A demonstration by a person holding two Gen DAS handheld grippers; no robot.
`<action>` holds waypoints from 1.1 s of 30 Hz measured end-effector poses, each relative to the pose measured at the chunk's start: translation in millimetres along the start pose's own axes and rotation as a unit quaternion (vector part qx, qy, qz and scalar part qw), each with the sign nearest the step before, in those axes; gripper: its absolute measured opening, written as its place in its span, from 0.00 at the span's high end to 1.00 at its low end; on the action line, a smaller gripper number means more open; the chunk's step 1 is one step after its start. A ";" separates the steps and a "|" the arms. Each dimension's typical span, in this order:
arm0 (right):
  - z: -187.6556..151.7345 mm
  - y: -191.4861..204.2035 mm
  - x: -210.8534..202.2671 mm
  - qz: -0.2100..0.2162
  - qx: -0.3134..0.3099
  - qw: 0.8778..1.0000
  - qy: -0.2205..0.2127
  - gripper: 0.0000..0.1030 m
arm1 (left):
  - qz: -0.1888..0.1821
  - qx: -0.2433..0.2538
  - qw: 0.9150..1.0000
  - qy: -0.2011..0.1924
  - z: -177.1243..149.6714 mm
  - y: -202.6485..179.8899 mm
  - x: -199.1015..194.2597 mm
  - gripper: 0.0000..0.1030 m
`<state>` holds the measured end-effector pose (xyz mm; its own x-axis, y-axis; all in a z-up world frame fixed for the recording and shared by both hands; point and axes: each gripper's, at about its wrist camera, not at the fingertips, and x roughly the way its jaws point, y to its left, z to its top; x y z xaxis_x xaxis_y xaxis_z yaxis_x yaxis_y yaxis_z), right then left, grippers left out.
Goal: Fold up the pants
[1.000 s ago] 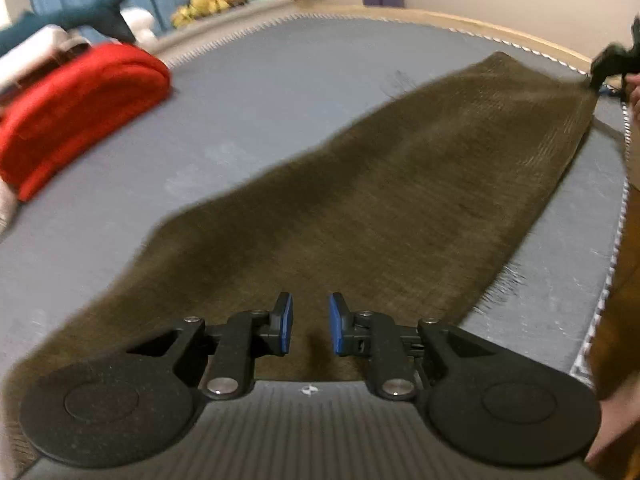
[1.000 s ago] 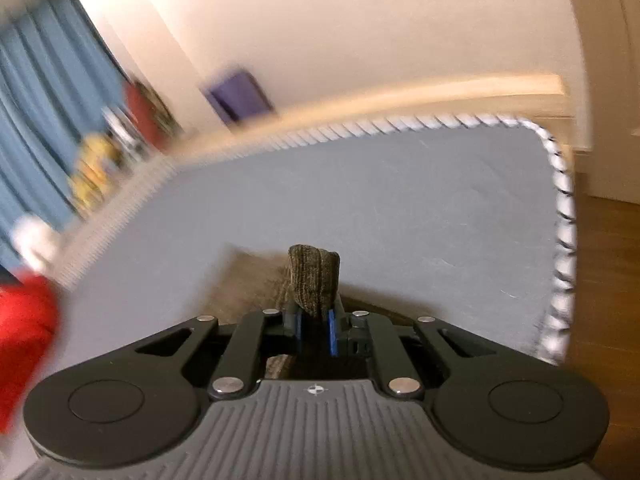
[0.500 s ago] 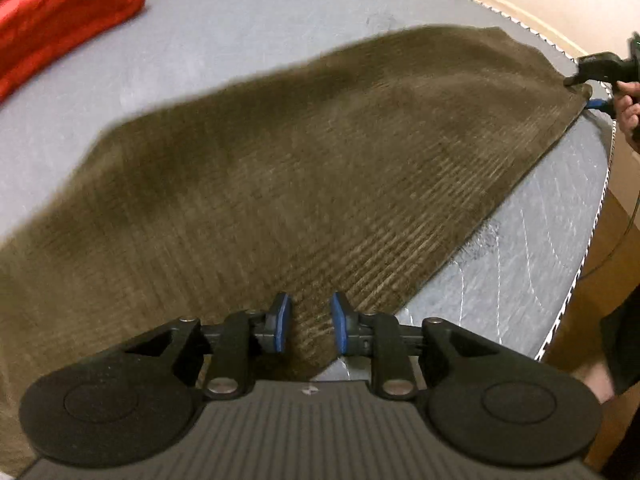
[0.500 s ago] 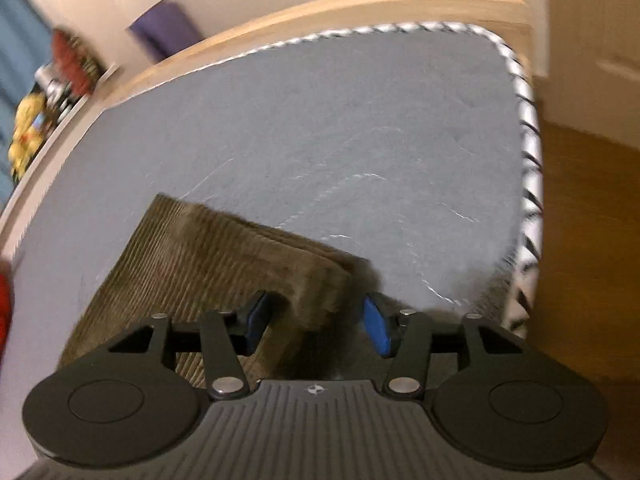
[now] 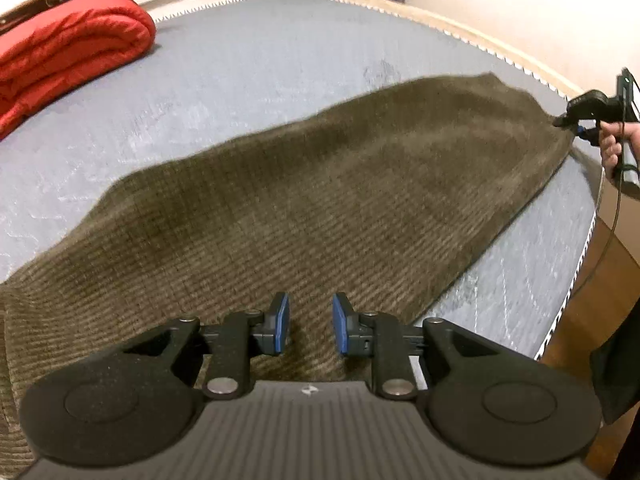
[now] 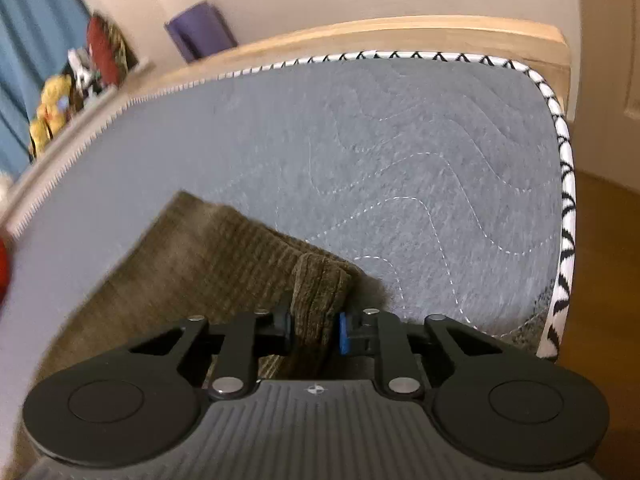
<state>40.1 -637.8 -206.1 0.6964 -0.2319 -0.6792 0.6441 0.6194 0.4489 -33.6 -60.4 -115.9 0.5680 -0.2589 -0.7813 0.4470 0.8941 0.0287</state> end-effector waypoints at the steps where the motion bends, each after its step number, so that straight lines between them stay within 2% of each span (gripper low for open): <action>1: 1.2 1.9 -6.1 0.015 0.005 1.000 -0.012 0.81 | 0.000 -0.002 1.000 -0.005 1.7 0.9 -2.3 0.74; 4: 1.1 23.7 -37.5 0.074 -0.017 0.995 -0.070 0.81 | 0.004 -0.012 1.000 -0.017 4.9 4.7 -10.9 0.74; 7: -12.5 62.0 -72.1 0.141 -0.082 0.980 -0.112 0.81 | 0.011 -0.024 0.999 -0.023 6.6 10.6 -14.8 0.74; 9: -34.5 95.4 -95.6 0.193 -0.145 0.962 -0.128 0.81 | 0.018 -0.035 0.999 -0.024 7.5 16.8 -15.4 0.74; 11: -63.9 129.9 -117.4 0.254 -0.202 0.937 -0.128 0.81 | 0.026 -0.048 0.998 -0.027 9.5 25.7 -17.3 0.74; 13: -102.3 165.4 -139.7 0.315 -0.265 0.903 -0.122 0.81 | 0.035 -0.066 0.997 -0.031 11.7 35.3 -19.9 0.74; 15: -145.7 197.3 -159.2 0.371 -0.328 0.863 -0.103 0.81 | 0.047 -0.087 0.995 -0.033 13.3 47.0 -21.7 0.74; 17: -188.3 222.3 -170.6 0.418 -0.369 0.828 -0.059 0.81 | 0.057 -0.108 0.992 -0.034 14.2 58.2 -24.0 0.74; 19: -235.6 242.0 -171.1 0.446 -0.422 0.790 0.003 0.81 | 0.060 -0.130 0.989 -0.031 14.2 70.2 -24.8 0.74; 21: -283.7 258.9 -165.0 0.442 -0.500 0.740 0.079 0.80 | 0.064 -0.151 0.986 -0.025 13.6 80.8 -23.5 0.74; 22: -308.0 265.5 -161.1 0.417 -0.550 0.715 0.113 0.79 | 0.064 -0.158 0.985 -0.021 13.2 84.0 -22.2 0.74; 23: -325.9 267.4 -157.3 0.393 -0.584 0.697 0.136 0.77 | 0.062 -0.166 0.984 -0.016 12.8 87.3 -20.3 0.74; 24: -335.5 264.6 -156.4 0.388 -0.597 0.687 0.145 0.72 | 0.059 -0.171 0.983 -0.012 12.2 89.6 -18.5 0.74; 26: -336.7 259.7 -165.2 0.394 -0.608 0.678 0.124 0.64 | 0.053 -0.177 0.983 -0.005 12.3 90.7 -14.7 0.74; 27: -330.6 259.4 -168.6 0.403 -0.604 0.675 0.132 0.61 | 0.048 -0.178 0.983 -0.005 13.2 90.5 -13.4 0.74; 28: -323.9 258.4 -170.5 0.412 -0.592 0.680 0.137 0.57 | 0.043 -0.179 0.983 -0.007 14.4 90.0 -12.9 0.74; 30: -305.9 254.1 -173.4 0.420 -0.567 0.694 0.142 0.56 | 0.025 -0.187 0.982 -0.015 19.2 91.0 -10.0 0.74; 33: -286.0 245.5 -175.4 0.424 -0.544 0.712 0.133 0.53 | -0.012 -0.217 0.976 -0.028 27.3 93.4 -3.1 0.73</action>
<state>-14.5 -230.5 -142.8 0.5104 0.6318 -0.5834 -0.6995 0.6996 0.1457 25.3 13.8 -93.7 0.6041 -0.2896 -0.7424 0.1320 0.9551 -0.2651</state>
